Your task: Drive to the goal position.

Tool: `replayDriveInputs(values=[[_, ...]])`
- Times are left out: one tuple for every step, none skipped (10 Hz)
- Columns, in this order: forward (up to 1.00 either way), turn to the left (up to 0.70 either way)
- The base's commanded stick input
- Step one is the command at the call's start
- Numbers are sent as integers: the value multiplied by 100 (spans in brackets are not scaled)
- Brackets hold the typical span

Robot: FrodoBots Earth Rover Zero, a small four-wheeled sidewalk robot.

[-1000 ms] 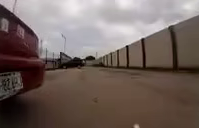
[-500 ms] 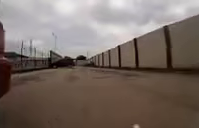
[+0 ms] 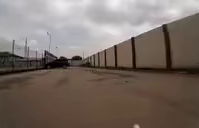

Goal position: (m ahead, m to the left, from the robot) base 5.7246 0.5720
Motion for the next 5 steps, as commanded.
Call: replayDriveInputs(values=[[100,0],[100,0],[100,0],[100,0],[100,0]])
